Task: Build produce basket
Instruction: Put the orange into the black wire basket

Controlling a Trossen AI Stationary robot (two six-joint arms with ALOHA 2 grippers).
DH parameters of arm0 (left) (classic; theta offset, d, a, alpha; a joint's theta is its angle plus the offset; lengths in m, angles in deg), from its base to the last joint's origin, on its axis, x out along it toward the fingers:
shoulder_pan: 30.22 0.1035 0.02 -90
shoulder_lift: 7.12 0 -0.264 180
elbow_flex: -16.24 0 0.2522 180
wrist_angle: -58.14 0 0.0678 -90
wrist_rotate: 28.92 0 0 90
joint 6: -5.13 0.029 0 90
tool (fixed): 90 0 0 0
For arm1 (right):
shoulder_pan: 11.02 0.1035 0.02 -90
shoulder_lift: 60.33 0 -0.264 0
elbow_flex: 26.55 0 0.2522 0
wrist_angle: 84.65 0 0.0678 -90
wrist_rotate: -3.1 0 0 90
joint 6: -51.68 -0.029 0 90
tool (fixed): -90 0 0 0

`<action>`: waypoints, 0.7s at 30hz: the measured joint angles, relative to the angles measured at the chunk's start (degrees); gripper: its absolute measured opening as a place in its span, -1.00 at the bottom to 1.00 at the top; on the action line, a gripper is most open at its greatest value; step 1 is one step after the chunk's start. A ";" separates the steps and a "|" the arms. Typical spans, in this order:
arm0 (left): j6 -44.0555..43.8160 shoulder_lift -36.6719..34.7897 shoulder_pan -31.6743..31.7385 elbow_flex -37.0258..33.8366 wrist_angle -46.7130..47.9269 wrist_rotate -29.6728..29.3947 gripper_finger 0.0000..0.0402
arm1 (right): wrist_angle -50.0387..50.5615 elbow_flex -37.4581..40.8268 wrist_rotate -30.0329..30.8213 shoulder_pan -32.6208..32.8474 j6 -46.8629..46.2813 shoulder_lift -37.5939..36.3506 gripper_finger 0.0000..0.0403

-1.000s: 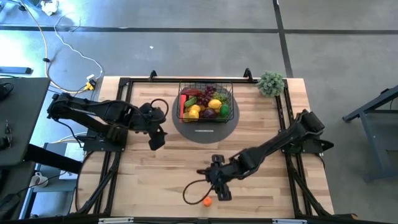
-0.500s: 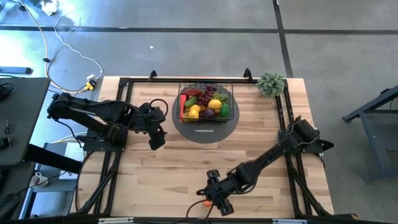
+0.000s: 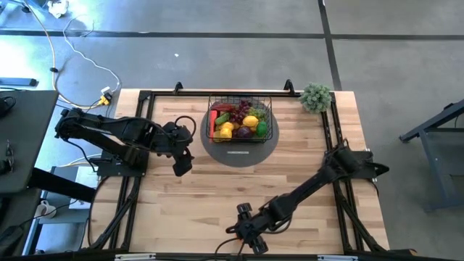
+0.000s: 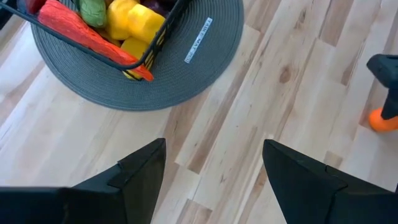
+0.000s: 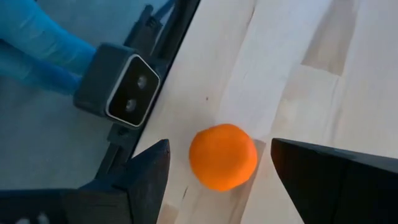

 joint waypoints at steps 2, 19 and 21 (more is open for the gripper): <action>-0.15 0.00 0.00 0.00 0.02 -0.02 0.29 | -0.34 0.00 0.00 0.00 -0.20 0.69 0.30; 0.00 0.00 0.00 -0.02 0.98 0.02 0.29 | -2.34 -0.02 1.23 -0.01 -0.74 4.07 0.30; 0.04 0.00 0.02 -0.04 1.85 0.46 0.29 | -2.32 -0.02 1.54 0.00 -0.27 4.19 0.30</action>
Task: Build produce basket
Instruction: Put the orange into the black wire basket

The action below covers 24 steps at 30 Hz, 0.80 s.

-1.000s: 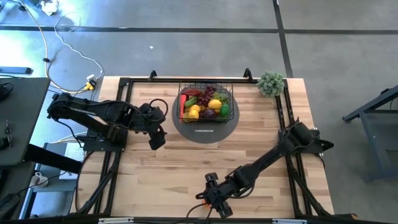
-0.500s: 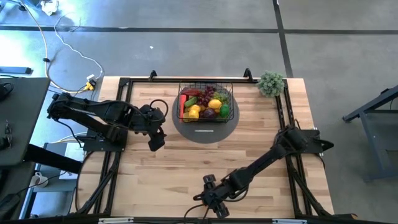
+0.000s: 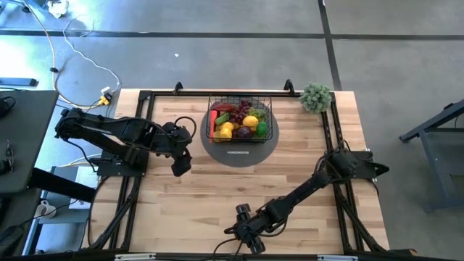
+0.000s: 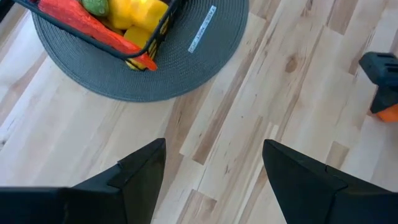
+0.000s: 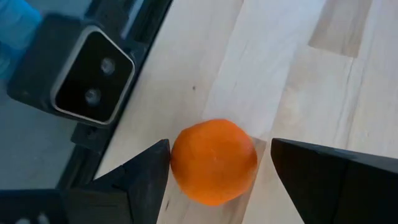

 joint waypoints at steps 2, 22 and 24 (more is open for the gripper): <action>0.24 0.00 0.00 0.00 0.25 0.63 0.29 | 0.34 0.00 -0.05 -0.01 0.21 0.24 0.29; 7.96 -1.64 0.02 -0.01 1.19 8.36 0.12 | 0.78 0.00 -0.87 -2.15 -7.78 0.15 -0.27; 7.96 -2.85 0.02 -0.59 0.46 8.69 0.10 | 0.98 0.00 -0.75 -3.03 -8.81 0.03 -0.27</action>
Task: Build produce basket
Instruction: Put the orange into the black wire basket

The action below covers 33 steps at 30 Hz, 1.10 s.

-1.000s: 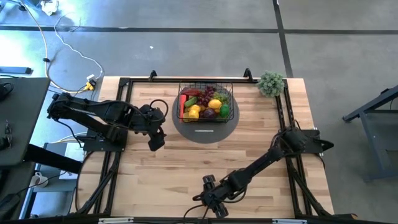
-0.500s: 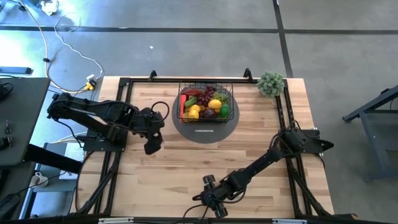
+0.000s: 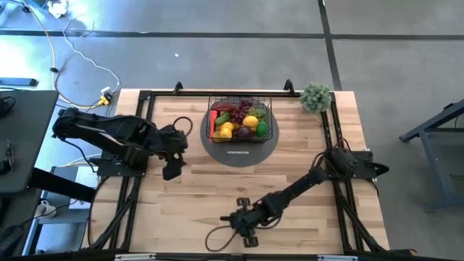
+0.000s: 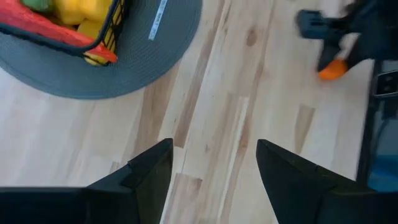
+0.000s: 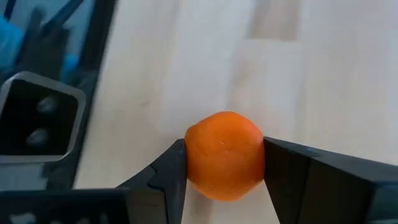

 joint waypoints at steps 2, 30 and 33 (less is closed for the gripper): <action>-0.03 -2.17 0.00 -1.58 -1.28 0.78 0.07 | 0.47 0.00 0.59 -0.75 -0.69 -0.37 -0.27; -4.52 -40.74 -2.67 -35.89 -24.51 -0.98 -0.04 | 5.48 0.00 15.89 -15.61 -14.51 -10.04 -0.27; -3.76 -44.22 -2.66 -38.68 -26.27 -2.00 -0.04 | 5.48 0.00 18.04 -17.06 -14.67 -12.34 -0.27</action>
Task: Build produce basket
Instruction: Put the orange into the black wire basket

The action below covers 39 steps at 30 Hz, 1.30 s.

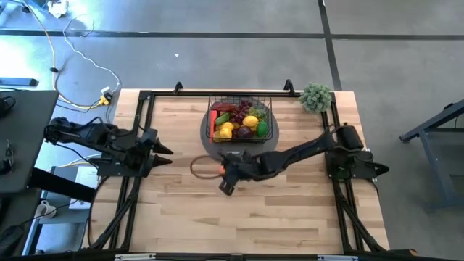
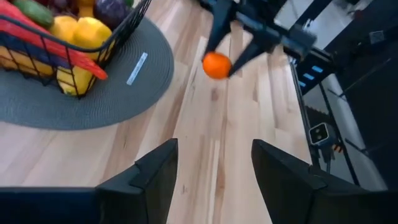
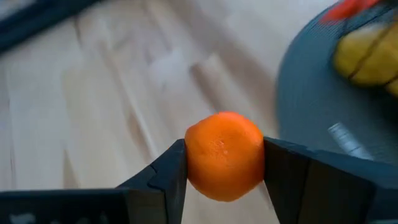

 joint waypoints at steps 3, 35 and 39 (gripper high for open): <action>1.60 -3.68 0.01 -2.84 -2.09 -0.09 -0.04 | 0.01 0.00 2.84 -1.41 -0.52 -2.30 -0.27; 13.33 -18.26 0.01 -11.85 -17.35 -6.54 -0.04 | 8.63 0.00 2.20 -24.73 2.94 -13.12 -0.27; 12.96 -19.10 0.04 -16.46 -22.48 -6.07 -0.04 | 11.61 0.00 1.73 -27.65 3.40 -13.14 -0.27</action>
